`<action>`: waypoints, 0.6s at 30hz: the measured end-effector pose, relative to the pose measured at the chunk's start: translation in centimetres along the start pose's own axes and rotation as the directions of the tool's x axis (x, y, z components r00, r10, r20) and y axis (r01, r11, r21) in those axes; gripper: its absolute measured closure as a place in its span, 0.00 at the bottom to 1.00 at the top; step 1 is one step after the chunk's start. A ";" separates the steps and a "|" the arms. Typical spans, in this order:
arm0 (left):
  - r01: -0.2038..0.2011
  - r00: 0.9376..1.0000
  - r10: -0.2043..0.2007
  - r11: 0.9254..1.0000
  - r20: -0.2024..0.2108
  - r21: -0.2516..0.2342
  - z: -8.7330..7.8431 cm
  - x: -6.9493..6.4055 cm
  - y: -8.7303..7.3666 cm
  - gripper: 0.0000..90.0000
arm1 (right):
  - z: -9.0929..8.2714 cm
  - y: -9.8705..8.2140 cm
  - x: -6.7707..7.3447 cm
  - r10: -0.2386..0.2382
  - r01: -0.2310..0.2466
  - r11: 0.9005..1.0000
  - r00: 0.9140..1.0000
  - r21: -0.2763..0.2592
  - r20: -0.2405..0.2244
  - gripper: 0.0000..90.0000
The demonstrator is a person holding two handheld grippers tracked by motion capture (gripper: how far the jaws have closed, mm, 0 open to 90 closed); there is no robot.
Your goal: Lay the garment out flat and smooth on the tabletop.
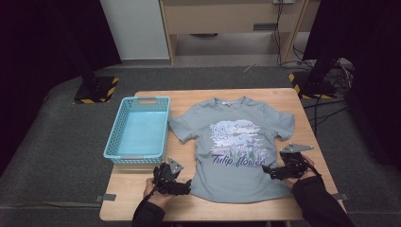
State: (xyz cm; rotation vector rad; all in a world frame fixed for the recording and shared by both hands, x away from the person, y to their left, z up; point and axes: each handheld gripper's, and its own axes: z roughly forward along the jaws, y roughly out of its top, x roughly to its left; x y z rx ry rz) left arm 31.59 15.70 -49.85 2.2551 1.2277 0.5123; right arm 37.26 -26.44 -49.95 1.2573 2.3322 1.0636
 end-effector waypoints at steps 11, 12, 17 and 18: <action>0.045 0.996 -0.040 0.996 -0.077 0.072 -1.2 2.6 -2.3 0.09 | -0.6 -1.9 -2.0 0.052 -0.056 0.996 0.997 0.068 0.049 0.02; 0.052 0.996 -0.046 0.995 -0.078 0.081 -1.1 2.8 -2.5 0.09 | -0.6 -2.0 -2.2 0.057 -0.061 0.995 0.997 0.074 0.056 0.02; 0.078 0.993 -0.067 0.990 -0.100 0.115 -0.9 4.3 -3.3 0.09 | -0.7 -2.4 -3.3 0.075 -0.082 0.993 0.993 0.081 0.088 0.02; 0.084 0.992 -0.071 0.988 -0.104 0.128 -0.8 4.5 -3.5 0.09 | -0.7 -2.5 -3.5 0.083 -0.092 0.992 0.992 0.083 0.096 0.02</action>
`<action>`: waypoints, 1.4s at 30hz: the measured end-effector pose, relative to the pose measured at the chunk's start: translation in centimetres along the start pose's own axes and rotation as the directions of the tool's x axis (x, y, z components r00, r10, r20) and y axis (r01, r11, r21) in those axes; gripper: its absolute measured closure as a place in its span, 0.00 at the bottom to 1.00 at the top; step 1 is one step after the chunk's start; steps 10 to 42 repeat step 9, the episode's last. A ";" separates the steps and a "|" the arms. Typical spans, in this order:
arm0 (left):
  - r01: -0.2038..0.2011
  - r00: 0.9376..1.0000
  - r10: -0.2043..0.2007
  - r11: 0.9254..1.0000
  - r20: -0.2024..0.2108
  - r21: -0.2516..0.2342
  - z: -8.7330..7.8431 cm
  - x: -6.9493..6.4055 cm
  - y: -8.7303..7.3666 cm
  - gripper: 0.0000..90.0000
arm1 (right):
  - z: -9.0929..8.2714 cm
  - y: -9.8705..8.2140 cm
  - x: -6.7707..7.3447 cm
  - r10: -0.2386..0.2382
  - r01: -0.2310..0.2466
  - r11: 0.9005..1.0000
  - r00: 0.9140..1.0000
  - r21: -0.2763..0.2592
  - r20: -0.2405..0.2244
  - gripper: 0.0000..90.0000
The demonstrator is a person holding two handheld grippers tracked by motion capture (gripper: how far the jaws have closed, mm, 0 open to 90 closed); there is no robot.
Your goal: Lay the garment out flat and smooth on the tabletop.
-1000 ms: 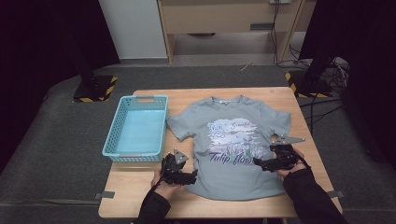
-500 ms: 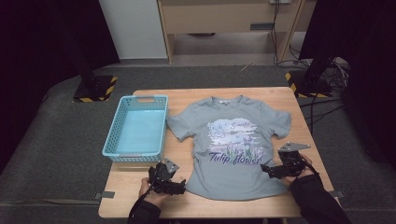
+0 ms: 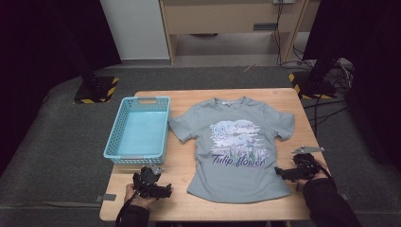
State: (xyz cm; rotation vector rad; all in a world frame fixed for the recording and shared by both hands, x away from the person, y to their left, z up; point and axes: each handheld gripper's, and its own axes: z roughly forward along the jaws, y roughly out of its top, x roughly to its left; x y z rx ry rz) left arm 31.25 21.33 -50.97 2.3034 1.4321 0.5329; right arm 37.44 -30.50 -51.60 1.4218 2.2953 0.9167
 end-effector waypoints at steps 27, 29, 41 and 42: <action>0.077 0.997 -0.077 0.997 -0.021 0.001 0.1 1.9 -1.0 0.05 | 0.0 -0.5 -1.8 0.043 -0.046 0.999 0.994 0.021 0.104 0.02; 0.077 0.997 -0.077 0.997 -0.021 0.001 0.1 1.9 -1.0 0.05 | 0.0 -0.5 -1.8 0.043 -0.046 0.999 0.994 0.021 0.104 0.02; 0.077 0.997 -0.077 0.997 -0.021 0.001 0.1 1.9 -1.0 0.05 | 0.0 -0.5 -1.8 0.043 -0.046 0.999 0.994 0.021 0.104 0.02; 0.077 0.997 -0.077 0.997 -0.021 0.001 0.1 1.9 -1.0 0.05 | 0.0 -0.5 -1.8 0.043 -0.046 0.999 0.994 0.021 0.104 0.02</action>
